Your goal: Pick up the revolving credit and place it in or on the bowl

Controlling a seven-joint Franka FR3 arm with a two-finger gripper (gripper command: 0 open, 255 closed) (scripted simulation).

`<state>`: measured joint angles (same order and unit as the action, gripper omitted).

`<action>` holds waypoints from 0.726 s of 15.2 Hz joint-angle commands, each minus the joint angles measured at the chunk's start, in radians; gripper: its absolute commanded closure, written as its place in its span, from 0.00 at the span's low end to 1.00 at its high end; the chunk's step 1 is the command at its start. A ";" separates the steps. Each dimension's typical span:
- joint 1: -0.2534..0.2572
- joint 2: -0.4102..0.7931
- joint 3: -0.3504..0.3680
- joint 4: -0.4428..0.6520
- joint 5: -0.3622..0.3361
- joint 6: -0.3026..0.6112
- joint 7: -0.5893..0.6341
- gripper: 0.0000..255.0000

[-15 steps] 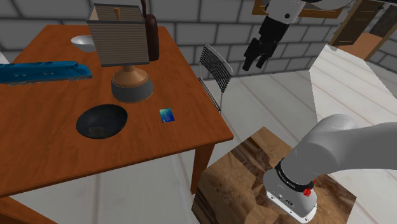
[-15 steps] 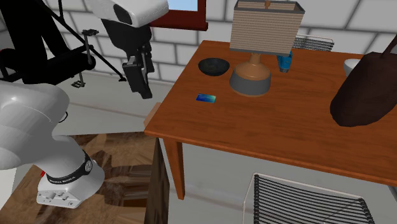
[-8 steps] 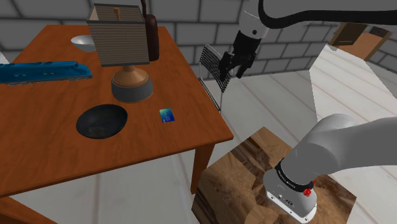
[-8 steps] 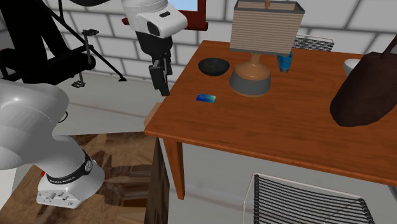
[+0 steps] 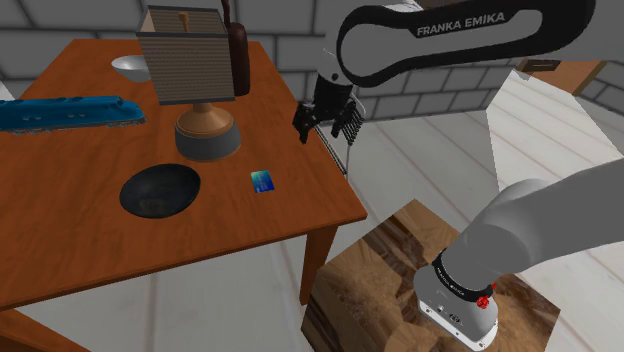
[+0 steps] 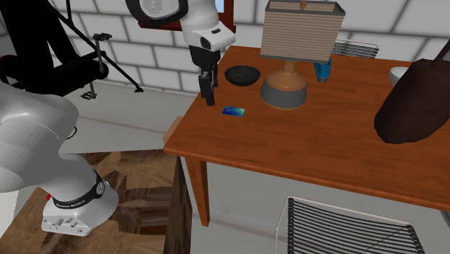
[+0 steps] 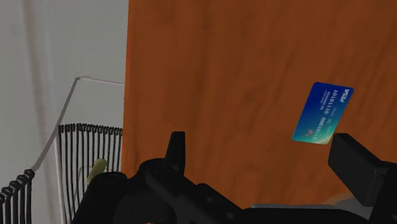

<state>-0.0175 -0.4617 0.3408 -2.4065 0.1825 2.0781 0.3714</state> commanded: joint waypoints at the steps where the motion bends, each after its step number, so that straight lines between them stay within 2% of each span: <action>1: -0.011 0.064 0.047 0.018 -0.022 0.051 0.072 0.00; 6: -0.050 0.269 0.164 0.120 -0.144 0.144 0.282 0.00; 11: -0.057 0.507 0.232 0.266 -0.353 0.179 0.531 0.00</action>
<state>-0.0752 -0.0089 0.5626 -2.1803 -0.1192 2.2582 0.8446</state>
